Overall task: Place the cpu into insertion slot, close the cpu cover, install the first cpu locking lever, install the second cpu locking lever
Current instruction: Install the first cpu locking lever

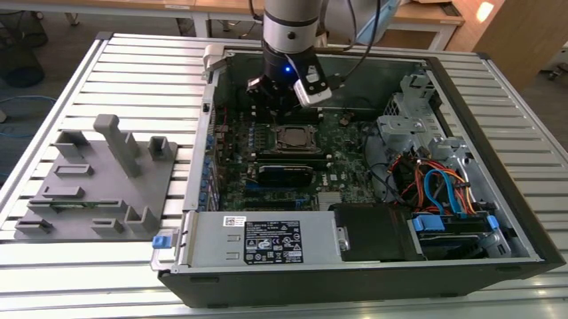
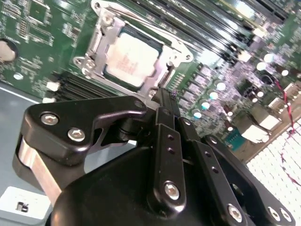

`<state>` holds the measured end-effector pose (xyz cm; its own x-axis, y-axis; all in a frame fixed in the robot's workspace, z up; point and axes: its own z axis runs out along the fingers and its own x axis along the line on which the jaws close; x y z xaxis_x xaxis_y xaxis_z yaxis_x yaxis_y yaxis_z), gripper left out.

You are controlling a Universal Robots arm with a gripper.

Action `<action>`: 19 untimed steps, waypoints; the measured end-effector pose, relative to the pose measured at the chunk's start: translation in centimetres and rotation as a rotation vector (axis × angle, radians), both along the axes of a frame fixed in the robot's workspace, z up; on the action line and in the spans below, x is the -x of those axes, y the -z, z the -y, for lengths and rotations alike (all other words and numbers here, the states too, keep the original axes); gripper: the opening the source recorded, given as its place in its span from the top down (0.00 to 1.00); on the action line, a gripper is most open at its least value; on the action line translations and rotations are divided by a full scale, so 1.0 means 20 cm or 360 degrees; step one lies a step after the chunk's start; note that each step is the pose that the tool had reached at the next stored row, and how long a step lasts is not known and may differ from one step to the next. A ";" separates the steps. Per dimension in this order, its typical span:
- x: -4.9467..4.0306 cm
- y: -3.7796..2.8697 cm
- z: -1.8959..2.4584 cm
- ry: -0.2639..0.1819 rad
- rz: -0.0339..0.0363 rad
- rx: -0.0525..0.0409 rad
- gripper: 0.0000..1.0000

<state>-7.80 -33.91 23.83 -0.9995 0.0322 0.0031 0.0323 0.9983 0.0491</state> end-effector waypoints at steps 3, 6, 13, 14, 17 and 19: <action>0.036 0.000 0.000 0.0000 0.0000 -0.0003 0.90; 0.048 -0.013 0.000 0.0000 0.0000 -0.0009 0.90; 0.079 -0.037 0.000 0.0000 0.0000 -0.0013 0.90; 0.087 -0.037 0.000 0.0000 0.0000 -0.0014 0.90; 0.108 -0.037 0.000 0.0000 0.0000 -0.0018 0.90; 0.117 -0.038 -0.001 0.0000 0.0000 -0.0022 0.90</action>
<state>-10.14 -33.89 24.59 -0.9995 0.0320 0.0036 0.0322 0.9975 0.0632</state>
